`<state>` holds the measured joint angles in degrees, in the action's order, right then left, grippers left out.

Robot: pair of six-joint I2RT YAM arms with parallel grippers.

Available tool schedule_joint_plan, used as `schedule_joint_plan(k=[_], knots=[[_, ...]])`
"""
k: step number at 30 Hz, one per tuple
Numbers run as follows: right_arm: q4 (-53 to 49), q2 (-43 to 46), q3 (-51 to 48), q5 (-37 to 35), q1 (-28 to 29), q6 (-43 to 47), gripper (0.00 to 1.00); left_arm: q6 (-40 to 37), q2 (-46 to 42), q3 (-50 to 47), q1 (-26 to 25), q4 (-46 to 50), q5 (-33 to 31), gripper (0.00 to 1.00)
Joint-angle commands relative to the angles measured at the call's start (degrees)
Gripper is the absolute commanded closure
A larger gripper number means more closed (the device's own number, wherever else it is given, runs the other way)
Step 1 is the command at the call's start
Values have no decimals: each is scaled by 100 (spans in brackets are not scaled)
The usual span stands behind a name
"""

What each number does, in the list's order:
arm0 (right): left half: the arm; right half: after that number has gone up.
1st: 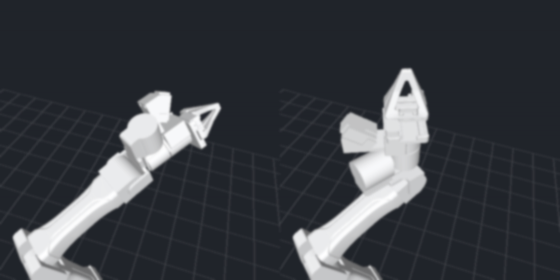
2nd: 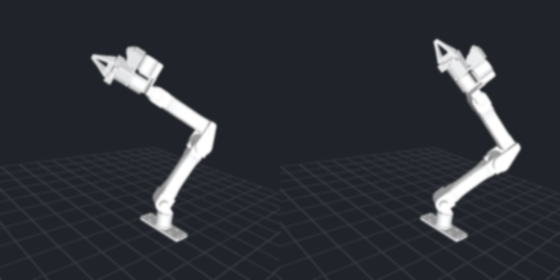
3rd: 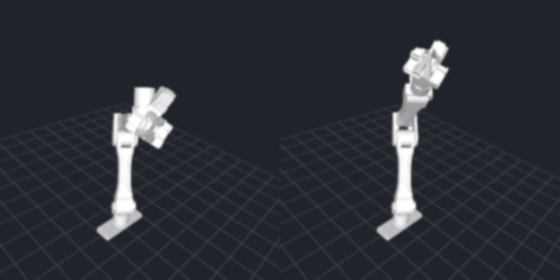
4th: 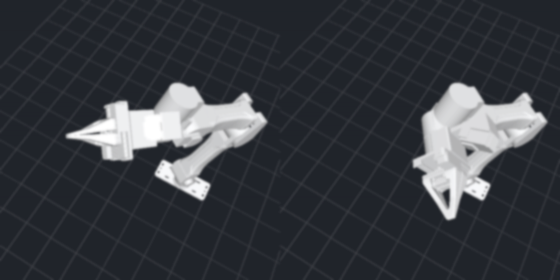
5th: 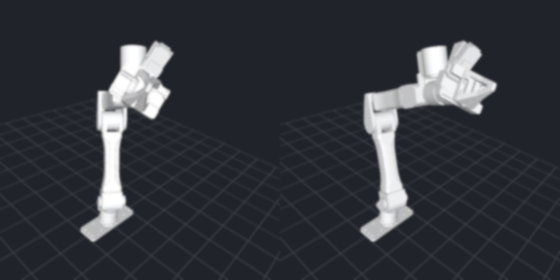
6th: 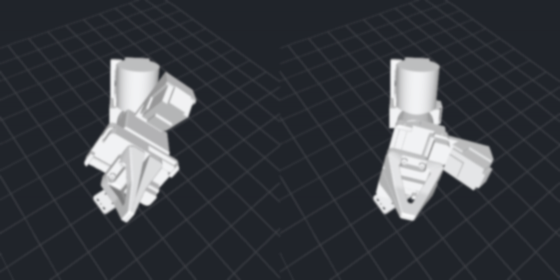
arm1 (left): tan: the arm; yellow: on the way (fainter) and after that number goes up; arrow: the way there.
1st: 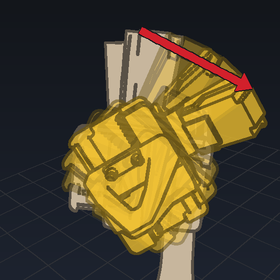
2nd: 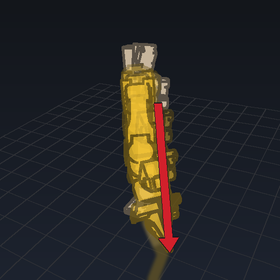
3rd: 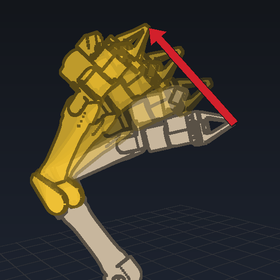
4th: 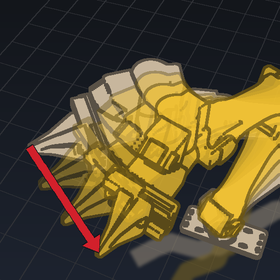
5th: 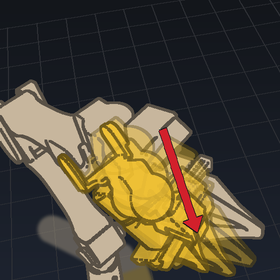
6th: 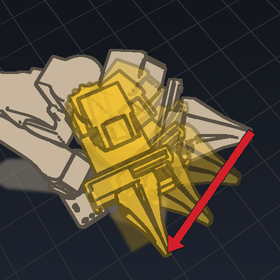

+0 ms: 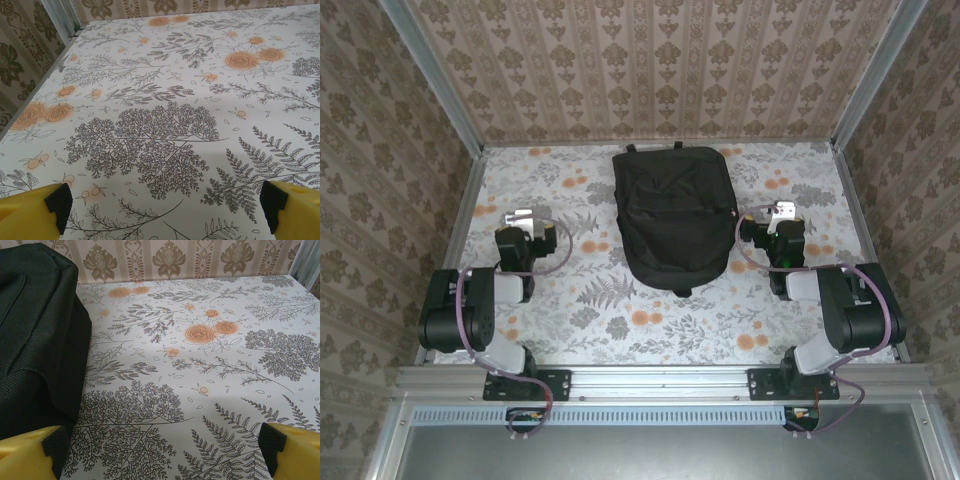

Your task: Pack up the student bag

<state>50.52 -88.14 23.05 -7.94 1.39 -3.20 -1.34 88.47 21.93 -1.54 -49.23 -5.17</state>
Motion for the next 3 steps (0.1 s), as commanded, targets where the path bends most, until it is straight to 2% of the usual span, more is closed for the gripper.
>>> schedule_joint_plan(k=[1,3], knots=[[-45,53,-28,-49,28,48,0,-140,-34,107,-21,-33,99,0],[-43,59,-27,-49,30,48,0,-164,-38,126,-6,1,217,0]])
